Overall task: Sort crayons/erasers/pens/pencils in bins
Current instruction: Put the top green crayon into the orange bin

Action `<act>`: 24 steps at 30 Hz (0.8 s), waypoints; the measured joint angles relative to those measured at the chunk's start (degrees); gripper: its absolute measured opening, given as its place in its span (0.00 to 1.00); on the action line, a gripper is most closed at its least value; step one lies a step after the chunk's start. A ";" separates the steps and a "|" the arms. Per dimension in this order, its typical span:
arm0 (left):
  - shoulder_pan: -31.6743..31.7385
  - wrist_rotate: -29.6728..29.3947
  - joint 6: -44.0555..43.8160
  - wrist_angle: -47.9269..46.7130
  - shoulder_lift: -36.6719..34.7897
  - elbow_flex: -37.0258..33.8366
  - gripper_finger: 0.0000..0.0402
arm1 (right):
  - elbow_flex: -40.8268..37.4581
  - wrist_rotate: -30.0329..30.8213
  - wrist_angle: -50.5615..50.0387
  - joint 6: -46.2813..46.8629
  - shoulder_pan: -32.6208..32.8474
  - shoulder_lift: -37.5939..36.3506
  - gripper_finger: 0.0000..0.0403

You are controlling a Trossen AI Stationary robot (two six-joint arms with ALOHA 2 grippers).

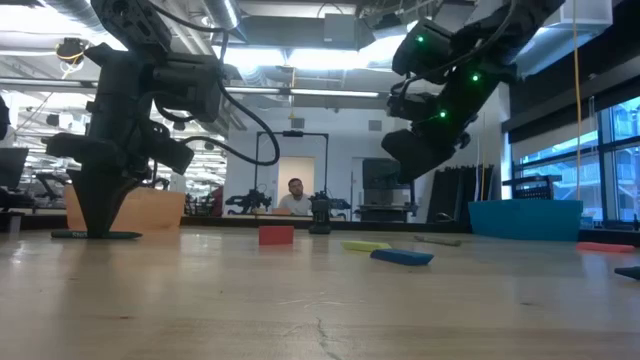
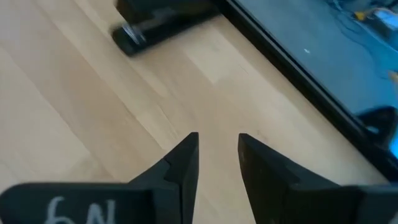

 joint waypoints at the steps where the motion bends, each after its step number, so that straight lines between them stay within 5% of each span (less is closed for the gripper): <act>1: 0.00 0.00 0.02 0.02 0.00 0.00 0.10 | -0.65 -1.09 2.64 -0.57 -0.37 0.00 0.29; 7: 0.00 0.00 -0.10 0.06 0.00 0.00 0.10 | -4.93 -6.68 15.60 -2.57 -2.27 0.00 0.26; 24: 0.00 0.02 -1.78 0.04 -0.04 0.04 0.10 | -5.33 -6.84 20.93 -9.11 -3.26 0.00 0.21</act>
